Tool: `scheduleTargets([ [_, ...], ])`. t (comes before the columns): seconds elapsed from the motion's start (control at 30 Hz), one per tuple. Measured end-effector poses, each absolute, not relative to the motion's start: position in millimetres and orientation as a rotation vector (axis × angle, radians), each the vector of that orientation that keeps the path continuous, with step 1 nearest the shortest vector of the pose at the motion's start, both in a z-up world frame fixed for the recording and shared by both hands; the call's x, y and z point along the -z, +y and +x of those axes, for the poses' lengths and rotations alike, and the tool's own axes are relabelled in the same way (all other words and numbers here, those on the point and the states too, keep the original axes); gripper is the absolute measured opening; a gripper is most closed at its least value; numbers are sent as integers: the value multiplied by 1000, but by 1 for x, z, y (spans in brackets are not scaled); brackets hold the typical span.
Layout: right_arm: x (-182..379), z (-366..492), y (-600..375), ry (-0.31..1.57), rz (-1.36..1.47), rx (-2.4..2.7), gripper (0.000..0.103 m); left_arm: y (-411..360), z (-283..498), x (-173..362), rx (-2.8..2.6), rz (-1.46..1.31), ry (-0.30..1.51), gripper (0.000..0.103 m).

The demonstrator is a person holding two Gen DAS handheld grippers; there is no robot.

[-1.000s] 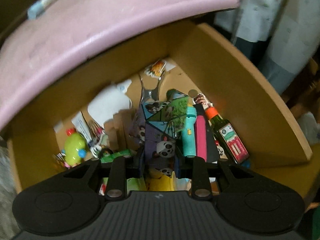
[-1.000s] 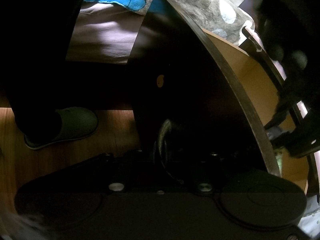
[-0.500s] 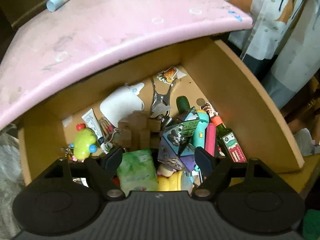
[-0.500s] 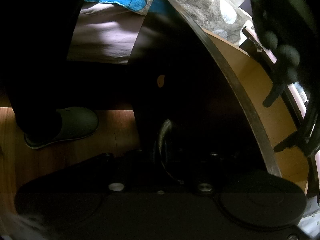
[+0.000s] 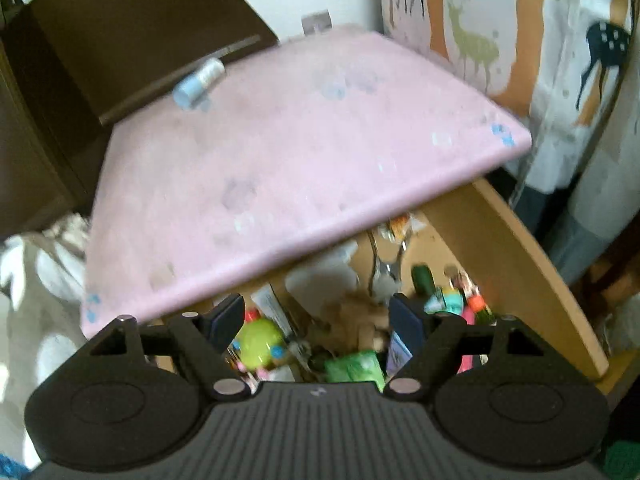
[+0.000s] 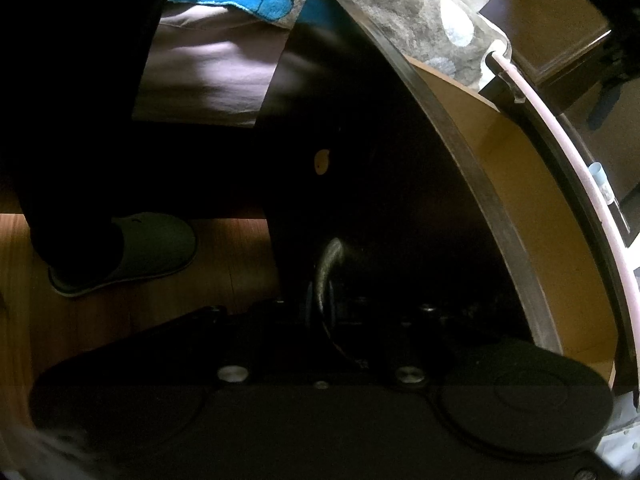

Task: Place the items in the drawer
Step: 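Lower the panda cube into the open drawer and open the left tool, then move the left tool to the white-and-blue tube and grasp it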

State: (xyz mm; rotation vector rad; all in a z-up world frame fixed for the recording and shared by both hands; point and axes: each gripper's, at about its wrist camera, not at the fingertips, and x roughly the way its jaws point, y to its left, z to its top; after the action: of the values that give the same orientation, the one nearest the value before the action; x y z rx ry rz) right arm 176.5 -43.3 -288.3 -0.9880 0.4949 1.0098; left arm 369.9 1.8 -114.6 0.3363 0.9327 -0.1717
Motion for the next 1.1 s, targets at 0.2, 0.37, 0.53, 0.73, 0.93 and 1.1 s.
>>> scheduleTargets([
  [0.2, 288, 176, -41, 501, -983, -1001, 4, -2, 387, 101, 162, 380, 864, 79],
  [0.37, 288, 176, -42, 497, -984, -1005, 4, 1, 409, 105, 144, 369, 835, 79],
  [0.53, 289, 176, -42, 492, -983, -1008, 5, 12, 443, 112, 117, 352, 792, 79],
  [0.73, 290, 175, -43, 487, -988, -1012, 5, 33, 500, 114, 72, 307, 714, 79],
  [0.93, 290, 174, -43, 482, -989, -1016, 5, 45, 550, 121, 65, 302, 682, 79],
  [1.1, 291, 174, -43, 480, -985, -1018, 5, 52, 587, 130, 94, 304, 668, 79],
])
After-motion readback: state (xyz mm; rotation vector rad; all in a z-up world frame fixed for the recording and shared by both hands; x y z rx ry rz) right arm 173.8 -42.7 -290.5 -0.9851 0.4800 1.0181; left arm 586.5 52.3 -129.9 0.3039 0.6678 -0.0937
